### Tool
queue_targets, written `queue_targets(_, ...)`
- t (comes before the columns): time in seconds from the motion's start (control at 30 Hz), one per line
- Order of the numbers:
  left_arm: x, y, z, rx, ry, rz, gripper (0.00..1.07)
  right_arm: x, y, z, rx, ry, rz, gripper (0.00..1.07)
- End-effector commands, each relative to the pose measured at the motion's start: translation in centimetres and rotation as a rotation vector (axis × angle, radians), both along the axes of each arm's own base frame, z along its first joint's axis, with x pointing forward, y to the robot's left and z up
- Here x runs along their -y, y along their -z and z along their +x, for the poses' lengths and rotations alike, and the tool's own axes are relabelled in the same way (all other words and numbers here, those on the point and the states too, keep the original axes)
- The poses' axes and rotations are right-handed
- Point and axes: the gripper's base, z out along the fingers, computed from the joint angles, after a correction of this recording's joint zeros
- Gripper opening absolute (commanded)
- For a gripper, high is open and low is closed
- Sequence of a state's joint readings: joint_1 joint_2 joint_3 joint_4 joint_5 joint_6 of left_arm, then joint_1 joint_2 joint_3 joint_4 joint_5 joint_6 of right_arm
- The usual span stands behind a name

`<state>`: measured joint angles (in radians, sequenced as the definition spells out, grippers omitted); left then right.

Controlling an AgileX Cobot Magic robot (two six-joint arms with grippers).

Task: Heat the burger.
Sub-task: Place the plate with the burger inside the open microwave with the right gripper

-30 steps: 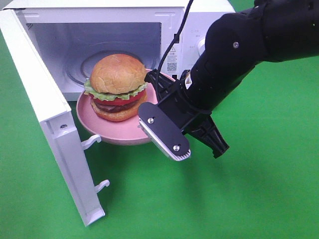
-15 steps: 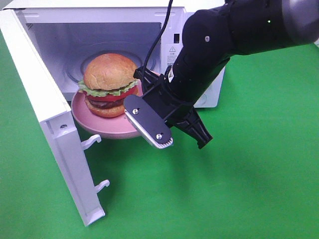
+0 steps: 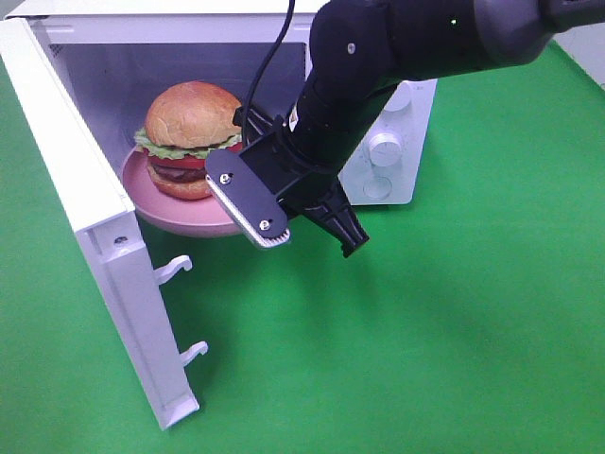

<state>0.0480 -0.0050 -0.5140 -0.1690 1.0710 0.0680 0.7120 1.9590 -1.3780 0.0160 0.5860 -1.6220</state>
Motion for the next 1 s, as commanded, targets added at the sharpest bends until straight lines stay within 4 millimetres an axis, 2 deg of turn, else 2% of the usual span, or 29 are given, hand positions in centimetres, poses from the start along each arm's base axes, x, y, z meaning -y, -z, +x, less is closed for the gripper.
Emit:
queue_targets(0.03,0.0,0.0,-0.2,0.02,-0.001,-0.002,1.0,-1.1,-1.0,1.1,0.042,0.022,0.046,0.0)
queue_targets(1.0,0.0,0.0,-0.2,0.02,-0.001,-0.002,1.0,-4.5,0.1,6.4,0.126,0.17,0.079,0.0)
